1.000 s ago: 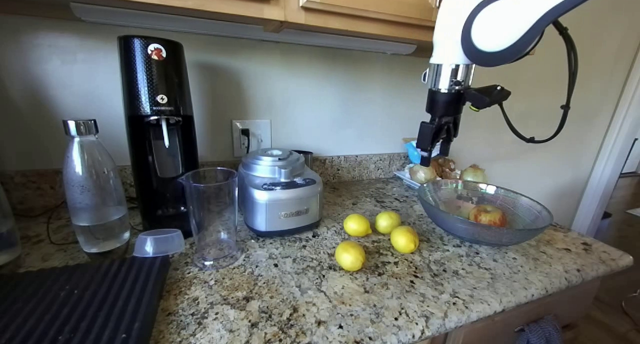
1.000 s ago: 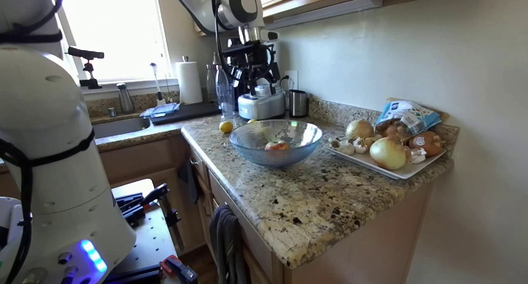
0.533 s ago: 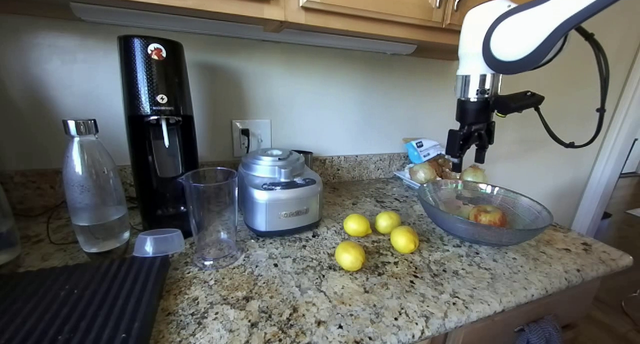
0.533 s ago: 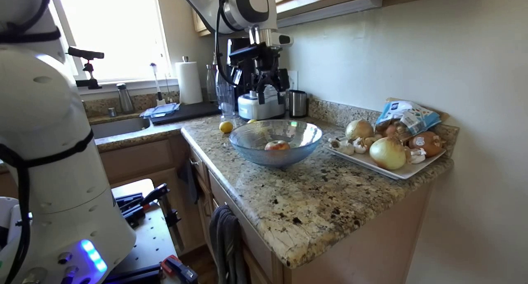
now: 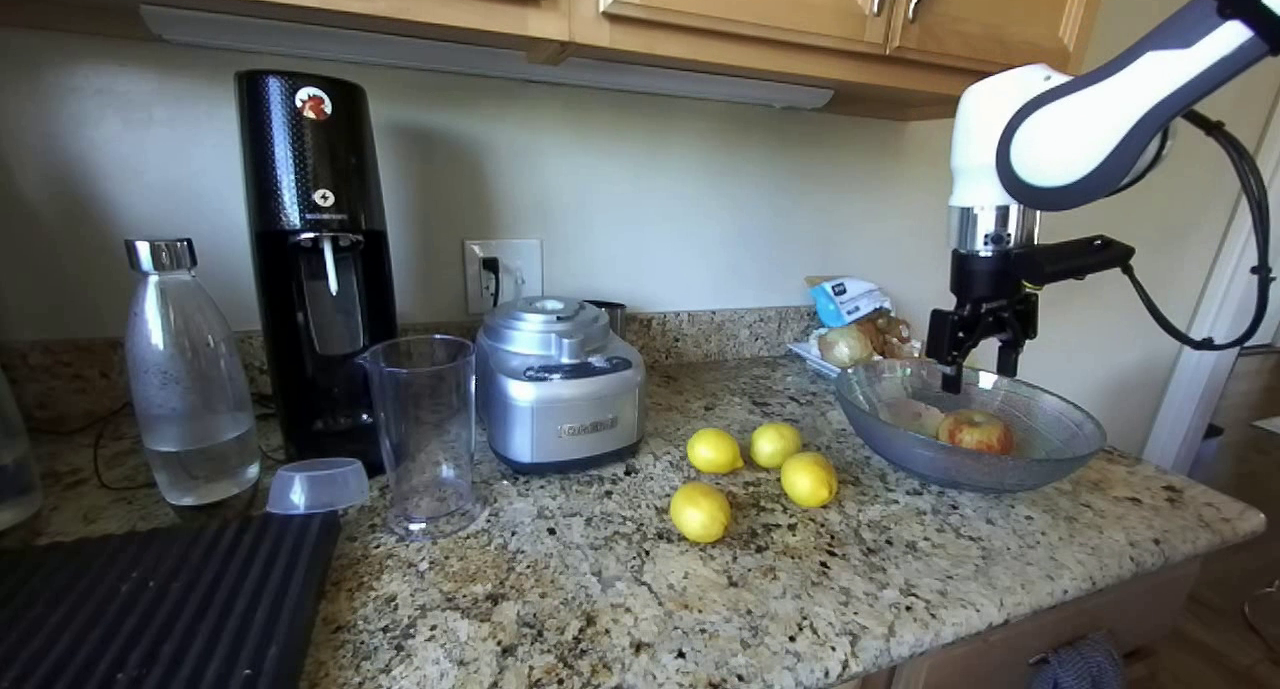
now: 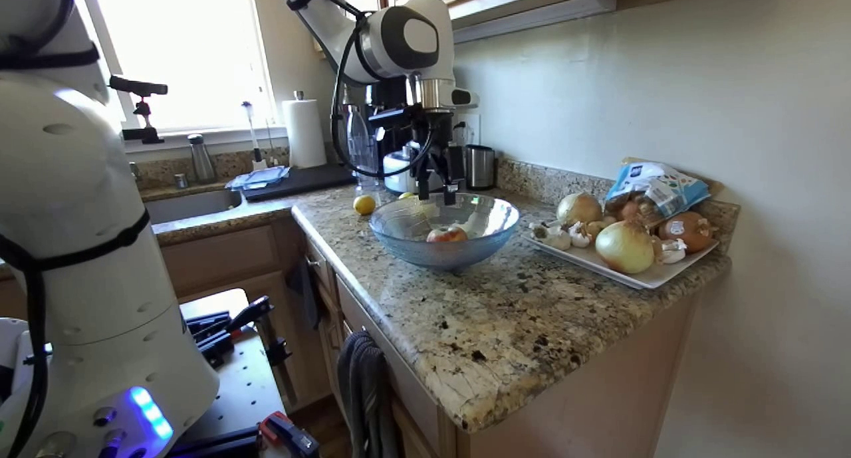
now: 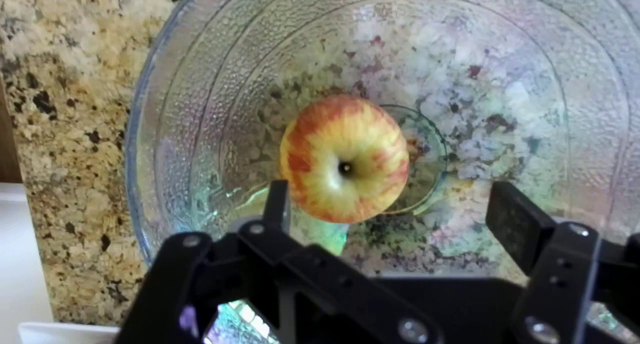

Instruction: Move the fruits from the bowl to the counter

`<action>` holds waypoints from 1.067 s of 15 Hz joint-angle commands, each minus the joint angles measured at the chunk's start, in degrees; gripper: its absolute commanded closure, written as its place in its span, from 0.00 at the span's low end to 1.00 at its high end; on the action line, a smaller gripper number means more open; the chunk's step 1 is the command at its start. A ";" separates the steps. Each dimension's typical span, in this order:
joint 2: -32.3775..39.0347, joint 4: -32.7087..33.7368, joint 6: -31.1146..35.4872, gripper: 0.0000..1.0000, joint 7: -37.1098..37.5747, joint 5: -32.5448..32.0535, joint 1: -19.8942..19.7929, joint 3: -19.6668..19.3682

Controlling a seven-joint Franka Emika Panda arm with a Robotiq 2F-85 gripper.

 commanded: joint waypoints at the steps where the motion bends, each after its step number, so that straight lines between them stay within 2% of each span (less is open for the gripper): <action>1: -1.19 -4.39 4.13 0.00 0.91 0.89 -1.34 -0.83; 8: 2.62 -5.87 9.26 0.00 -5.00 8.68 -2.20 -1.72; 16: 3.90 -5.91 12.18 0.00 -9.22 5.17 -2.36 -2.58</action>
